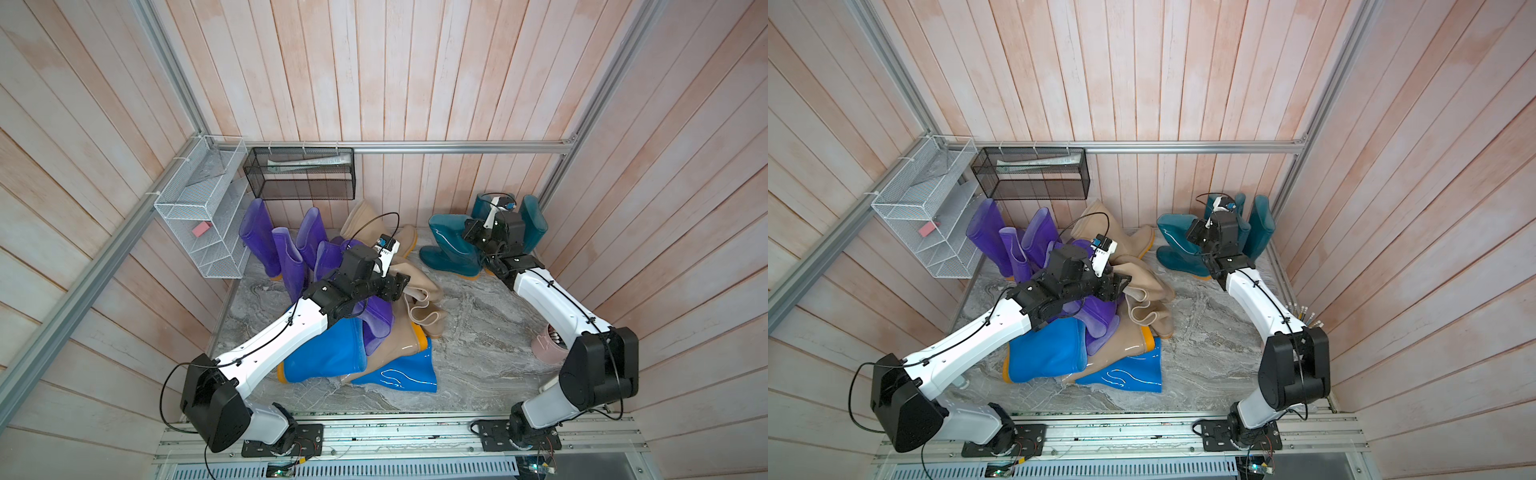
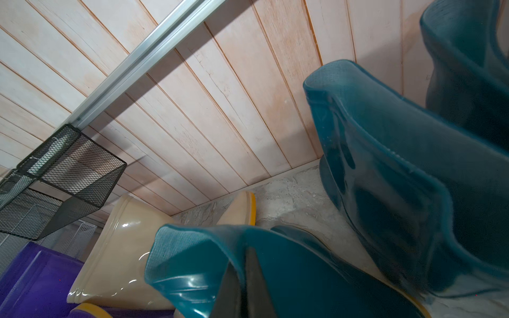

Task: Match and arrange rain boots in pairs
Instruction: Place the rain boot at the center of the board.

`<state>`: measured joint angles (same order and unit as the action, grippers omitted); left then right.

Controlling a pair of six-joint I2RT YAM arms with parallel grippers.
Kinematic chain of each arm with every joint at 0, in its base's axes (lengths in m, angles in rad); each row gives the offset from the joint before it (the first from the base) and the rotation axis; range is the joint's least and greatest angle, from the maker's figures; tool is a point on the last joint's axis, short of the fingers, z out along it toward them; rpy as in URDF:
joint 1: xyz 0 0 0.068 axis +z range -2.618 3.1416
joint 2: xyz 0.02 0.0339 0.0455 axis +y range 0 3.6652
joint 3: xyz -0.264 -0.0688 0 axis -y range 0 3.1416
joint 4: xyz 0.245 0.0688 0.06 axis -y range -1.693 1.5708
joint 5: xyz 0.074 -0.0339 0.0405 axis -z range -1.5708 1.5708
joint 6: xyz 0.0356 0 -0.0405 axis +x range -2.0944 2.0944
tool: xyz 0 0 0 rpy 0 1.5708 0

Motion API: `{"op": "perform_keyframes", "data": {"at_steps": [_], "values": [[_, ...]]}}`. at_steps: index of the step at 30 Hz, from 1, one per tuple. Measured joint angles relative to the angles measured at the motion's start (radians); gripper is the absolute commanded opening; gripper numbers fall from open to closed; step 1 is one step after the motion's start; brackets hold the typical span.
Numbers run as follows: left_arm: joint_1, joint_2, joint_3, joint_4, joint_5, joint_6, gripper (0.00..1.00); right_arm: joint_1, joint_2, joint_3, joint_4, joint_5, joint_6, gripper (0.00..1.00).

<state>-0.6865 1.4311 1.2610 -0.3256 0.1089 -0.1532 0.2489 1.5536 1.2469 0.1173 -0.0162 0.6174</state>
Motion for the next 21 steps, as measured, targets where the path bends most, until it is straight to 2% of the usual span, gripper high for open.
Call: {"op": "perform_keyframes", "data": {"at_steps": [4, 5, 8, 10, 15, 21], "values": [[0.0, 0.003, 0.013, 0.0, 0.017, 0.0, 0.8, 0.016, -0.039, -0.093, 0.026, -0.001, 0.016, 0.1], [0.0, 0.003, 0.015, 0.0, 0.019, 0.0, 0.81, 0.018, -0.05, -0.106, 0.023, -0.005, 0.013, 0.16], [0.0, 0.009, 0.029, -0.001, 0.026, 0.006, 0.83, 0.018, -0.086, -0.111, 0.017, -0.032, -0.021, 0.5], [0.0, 0.019, 0.043, -0.001, 0.03, 0.011, 0.85, 0.01, -0.118, -0.1, 0.008, -0.073, -0.073, 0.63], [0.0, 0.049, 0.081, -0.002, 0.046, 0.015, 0.89, -0.037, -0.13, 0.013, -0.043, -0.205, -0.209, 0.77], [0.003, 0.074, 0.129, -0.004, 0.051, 0.015, 0.9, -0.079, -0.109, 0.084, -0.097, -0.372, -0.336, 0.84]]}}
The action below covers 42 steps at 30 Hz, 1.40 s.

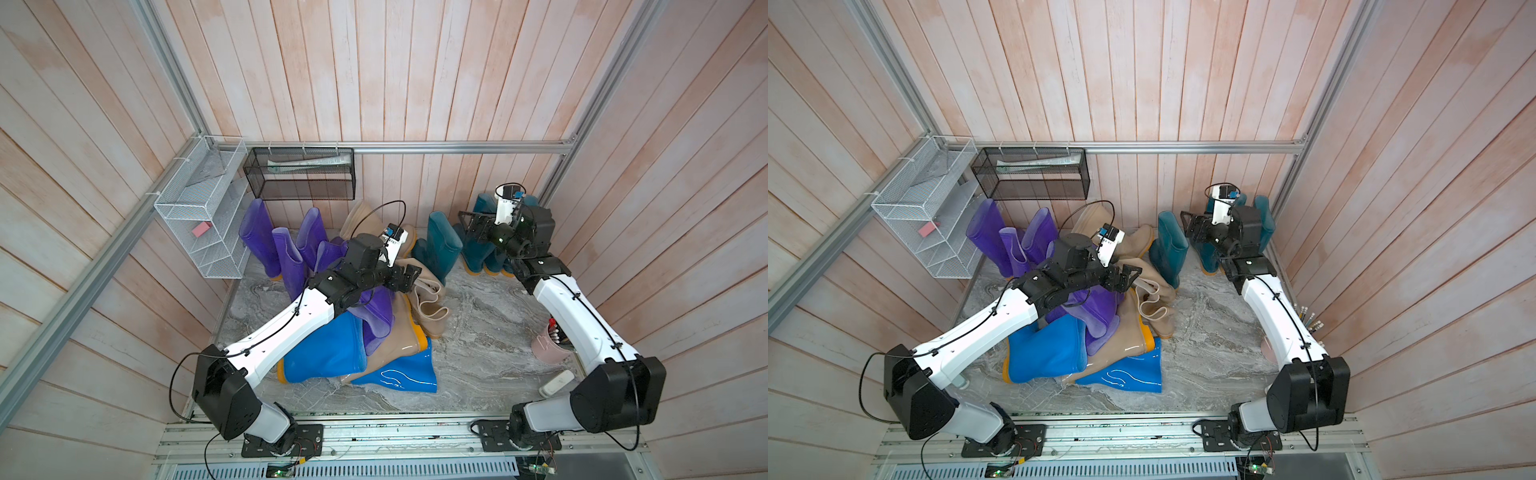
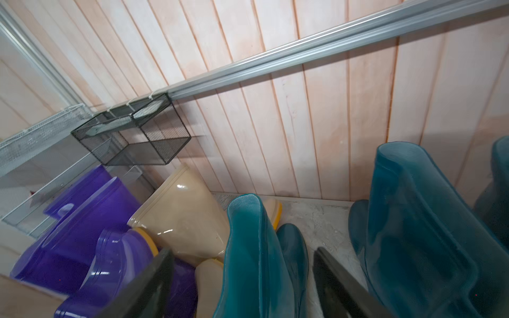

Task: Match and arrange rain boots in pairs
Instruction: Place the rain boot at the center of the board, then pair a pair of rain boots at the center of the board.

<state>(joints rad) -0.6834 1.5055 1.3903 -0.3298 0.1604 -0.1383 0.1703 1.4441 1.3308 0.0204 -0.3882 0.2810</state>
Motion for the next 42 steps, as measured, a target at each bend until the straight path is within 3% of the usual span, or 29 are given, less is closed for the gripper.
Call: {"op": "perform_keyframes", "data": {"at_steps": [8, 13, 16, 17, 19, 20, 31, 37, 42], "values": [[0.006, 0.022, 0.02, -0.011, 0.002, -0.001, 0.9, 0.014, 0.126, 0.058, -0.11, -0.097, -0.094, 0.86], [0.006, 0.034, 0.032, -0.02, 0.011, -0.007, 0.9, 0.045, 0.209, 0.063, -0.15, -0.096, -0.13, 0.77], [0.006, 0.033, 0.032, -0.026, 0.012, -0.012, 0.9, 0.063, 0.237, 0.066, -0.153, -0.093, -0.142, 0.54], [0.006, 0.031, 0.032, -0.03, 0.012, -0.013, 0.9, 0.067, 0.241, 0.069, -0.154, -0.091, -0.143, 0.43], [0.006, 0.022, 0.032, -0.042, 0.009, -0.016, 0.91, 0.074, 0.252, 0.083, -0.156, -0.078, -0.141, 0.09], [0.006, 0.015, 0.032, -0.049, 0.006, -0.017, 0.91, 0.074, 0.26, 0.092, -0.156, -0.068, -0.14, 0.0], [0.026, -0.225, -0.021, -0.105, -0.073, -0.039, 0.92, 0.067, 0.368, 0.245, -0.174, 0.176, -0.065, 0.0], [0.044, -0.256, -0.068, -0.128, -0.092, -0.05, 0.93, 0.051, 0.47, 0.376, -0.196, 0.25, -0.068, 0.0], [0.047, -0.256, -0.076, -0.15, -0.095, -0.05, 0.93, 0.027, 0.479, 0.386, -0.194, 0.276, -0.067, 0.0]]}}
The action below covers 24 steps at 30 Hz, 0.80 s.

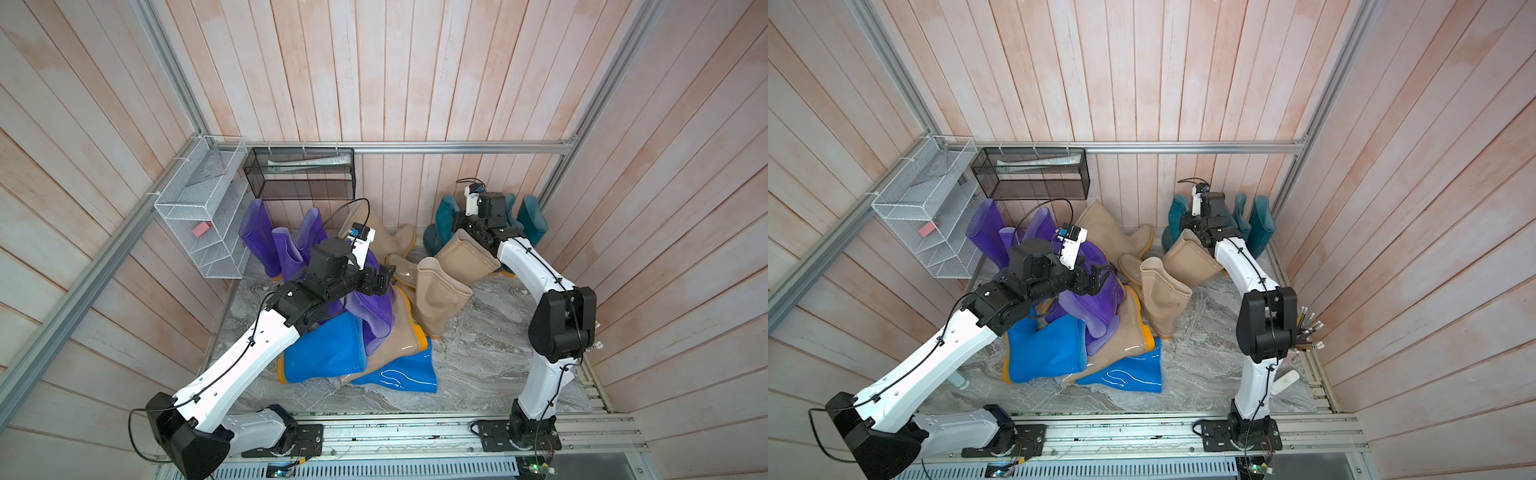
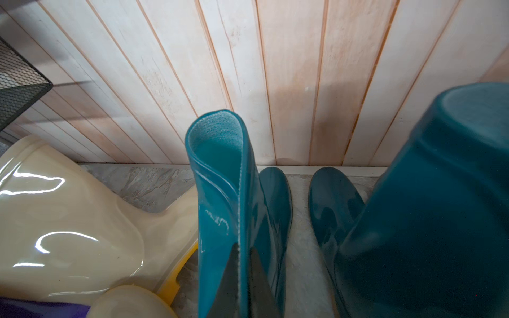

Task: Match and arrange rain boots in pairs
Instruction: Pair a pair of rain boots at the center of the board.

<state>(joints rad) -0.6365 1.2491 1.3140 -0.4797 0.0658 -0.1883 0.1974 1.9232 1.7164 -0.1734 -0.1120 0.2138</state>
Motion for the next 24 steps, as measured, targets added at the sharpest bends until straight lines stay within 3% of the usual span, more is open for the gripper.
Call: {"op": "perform_keyframes", "data": {"at_steps": [20, 22, 24], "values": [[0.006, 0.0, 0.0, 0.001, 0.005, -0.011, 0.93, 0.014, 0.002, 0.013, -0.016, 0.178, -0.012, 0.01], [0.006, 0.0, 0.0, 0.0, 0.005, -0.013, 0.93, 0.026, 0.002, 0.018, -0.023, 0.203, -0.035, 0.13], [0.006, 0.0, 0.0, 0.0, 0.005, -0.015, 0.93, 0.032, 0.002, 0.047, -0.062, 0.204, -0.05, 0.36]]}}
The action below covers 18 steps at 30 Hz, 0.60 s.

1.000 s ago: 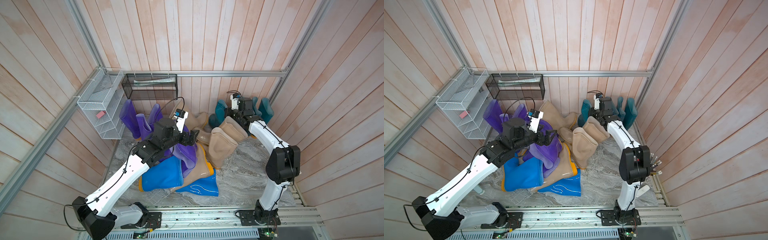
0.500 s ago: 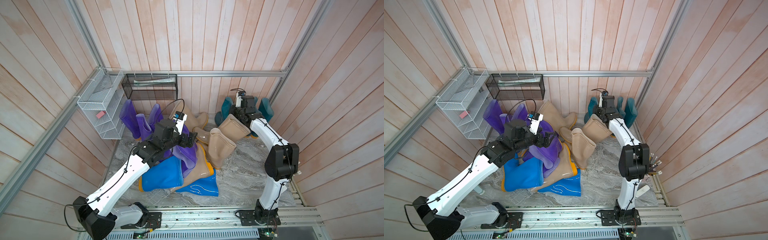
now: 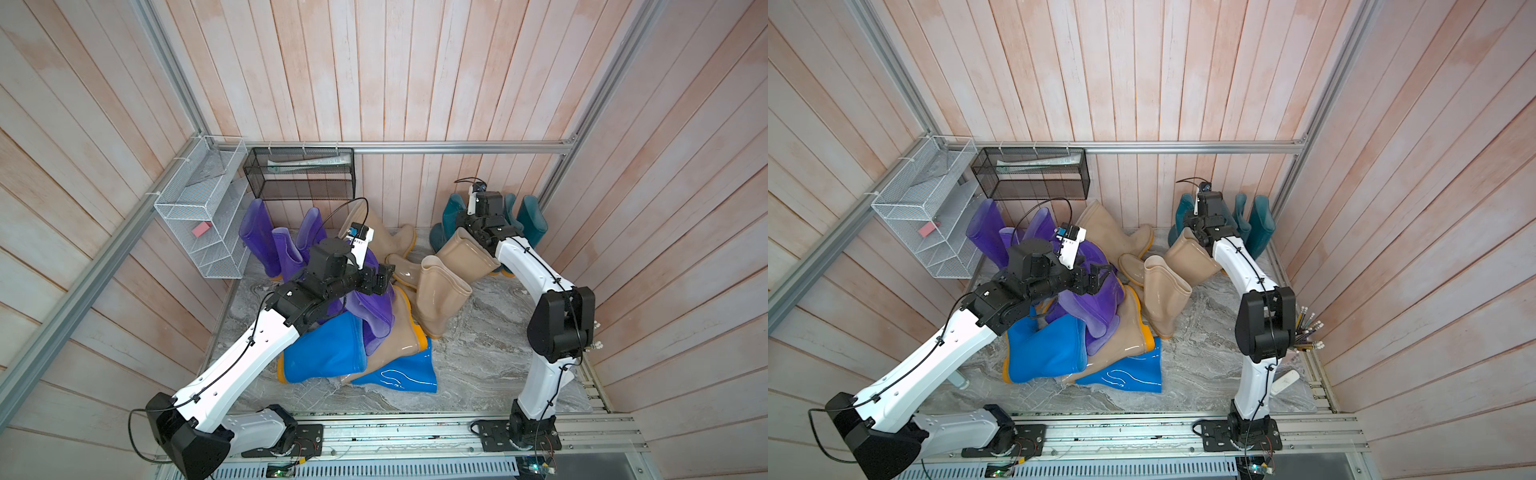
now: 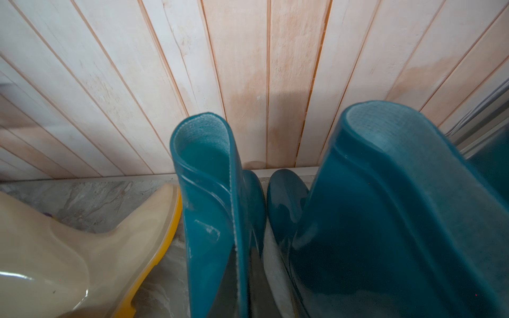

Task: Match and arrange rain boots in pairs
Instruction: Pair a pair of rain boots at the center of the board.

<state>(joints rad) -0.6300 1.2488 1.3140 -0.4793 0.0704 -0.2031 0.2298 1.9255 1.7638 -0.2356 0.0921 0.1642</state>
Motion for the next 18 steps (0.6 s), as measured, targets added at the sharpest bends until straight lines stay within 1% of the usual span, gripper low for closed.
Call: {"op": "perform_keyframes", "data": {"at_steps": [1, 4, 6, 11, 14, 18], "values": [[0.0, -0.001, 0.0, 0.0, 0.0, 0.0, 0.94, 0.001, 0.001, 0.021, -0.013, 0.0, -0.009, 0.41], [0.0, -0.006, -0.005, 0.001, 0.0, 0.0, 0.94, 0.001, -0.002, 0.071, -0.012, -0.008, -0.033, 0.47], [0.0, -0.01, -0.009, 0.001, 0.0, -0.003, 0.94, 0.001, -0.008, 0.076, -0.012, -0.023, -0.036, 0.5], [0.0, -0.011, -0.009, 0.002, 0.0, -0.004, 0.95, 0.005, -0.061, 0.037, -0.028, -0.053, -0.037, 0.54], [0.0, -0.015, -0.009, 0.002, 0.0, -0.003, 0.95, 0.005, -0.137, -0.011, -0.035, -0.064, -0.038, 0.54], [0.0, -0.022, -0.012, 0.015, 0.003, -0.004, 0.95, 0.005, -0.225, -0.013, -0.025, -0.067, -0.037, 0.55]]}}
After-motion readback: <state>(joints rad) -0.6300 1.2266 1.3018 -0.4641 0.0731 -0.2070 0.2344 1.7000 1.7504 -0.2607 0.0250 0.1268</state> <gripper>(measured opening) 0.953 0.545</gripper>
